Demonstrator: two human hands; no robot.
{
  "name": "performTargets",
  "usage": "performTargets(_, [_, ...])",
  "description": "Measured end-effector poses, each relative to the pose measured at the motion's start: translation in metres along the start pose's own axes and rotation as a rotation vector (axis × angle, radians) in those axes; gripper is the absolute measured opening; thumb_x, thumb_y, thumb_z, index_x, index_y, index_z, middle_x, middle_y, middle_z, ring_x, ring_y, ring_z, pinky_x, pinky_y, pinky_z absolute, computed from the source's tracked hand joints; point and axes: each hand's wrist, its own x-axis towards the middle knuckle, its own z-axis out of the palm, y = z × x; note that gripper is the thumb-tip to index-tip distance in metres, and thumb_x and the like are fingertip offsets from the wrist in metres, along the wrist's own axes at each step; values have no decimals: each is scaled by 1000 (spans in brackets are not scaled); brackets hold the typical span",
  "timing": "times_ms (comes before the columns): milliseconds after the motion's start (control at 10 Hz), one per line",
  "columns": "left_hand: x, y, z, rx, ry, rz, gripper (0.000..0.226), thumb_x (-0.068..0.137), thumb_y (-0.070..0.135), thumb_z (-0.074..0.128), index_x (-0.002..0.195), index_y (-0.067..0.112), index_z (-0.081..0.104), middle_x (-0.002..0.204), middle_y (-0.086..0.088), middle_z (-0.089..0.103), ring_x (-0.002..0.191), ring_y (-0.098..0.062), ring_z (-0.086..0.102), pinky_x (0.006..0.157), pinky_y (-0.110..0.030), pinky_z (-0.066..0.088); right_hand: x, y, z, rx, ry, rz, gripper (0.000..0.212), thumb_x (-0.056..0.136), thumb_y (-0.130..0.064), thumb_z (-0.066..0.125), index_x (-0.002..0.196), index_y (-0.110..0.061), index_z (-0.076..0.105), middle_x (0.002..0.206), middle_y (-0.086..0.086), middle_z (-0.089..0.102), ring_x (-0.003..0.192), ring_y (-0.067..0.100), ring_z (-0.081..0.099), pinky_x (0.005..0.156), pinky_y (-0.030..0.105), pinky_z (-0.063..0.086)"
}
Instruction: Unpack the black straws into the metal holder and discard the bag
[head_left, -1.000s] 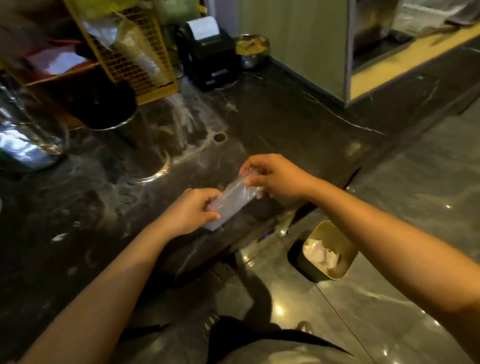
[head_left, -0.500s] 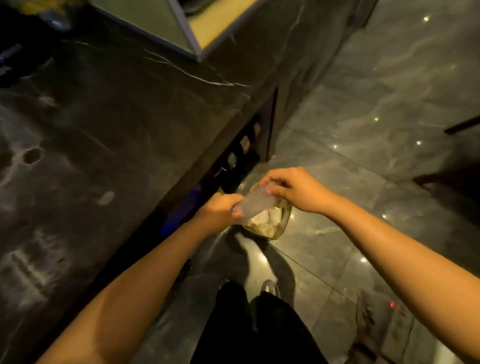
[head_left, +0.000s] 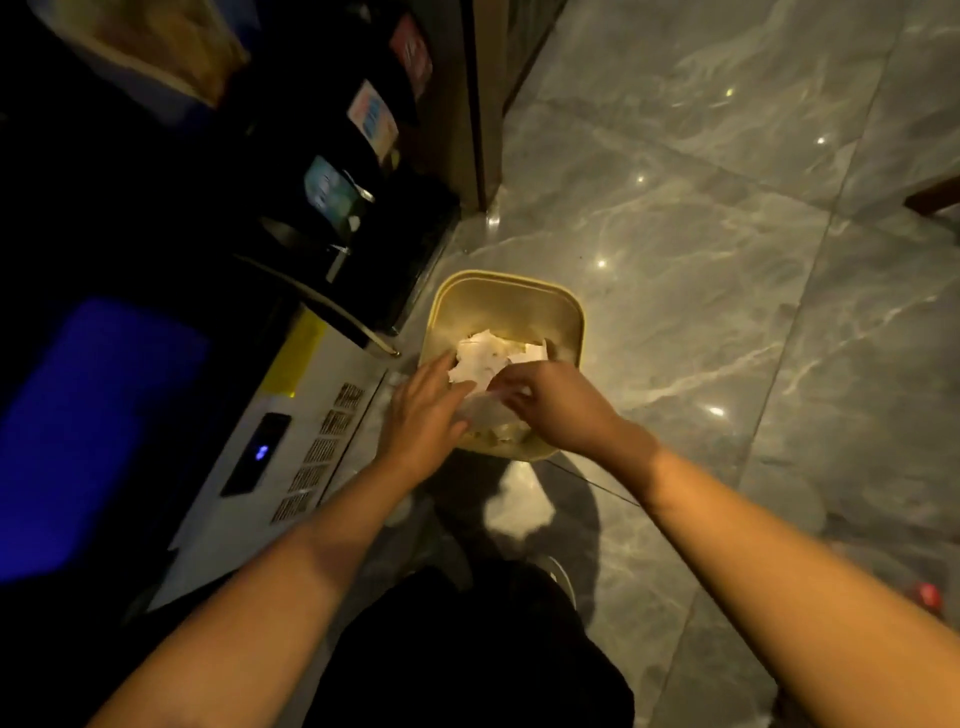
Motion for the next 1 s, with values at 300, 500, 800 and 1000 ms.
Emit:
performTargets(300, [33,-74,108,317,122,-53,72,78,40,54,133,3,26,139,-32,36,129,-40,34,99,-52,22,106,92,142,-93,-266,174,33,92,-8,40,120,-12,56,126,14,59,112,28,56,95,36,44])
performTargets(500, [34,-80,116,307,177,-31,68,84,41,32,136,1,19,143,-30,29,132,-35,17,103,-55,20,148,111,181,-60,-421,341,34,94,-11,34,124,-5,50,132,18,51,119,31,49,101,37,38])
performTargets(800, [31,-68,103,433,94,-97,68,90,50,6,132,1,28,138,-24,44,129,-34,39,105,-40,15,138,102,174,-37,-474,322,35,93,-16,43,125,-4,48,133,19,50,120,31,48,102,36,35])
performTargets(1000, [10,-23,52,376,131,-126,69,84,47,19,132,-3,23,142,-18,36,132,-28,33,105,-47,33,79,48,100,3,-298,257,63,95,-33,35,143,-5,6,155,18,12,142,31,14,116,39,14])
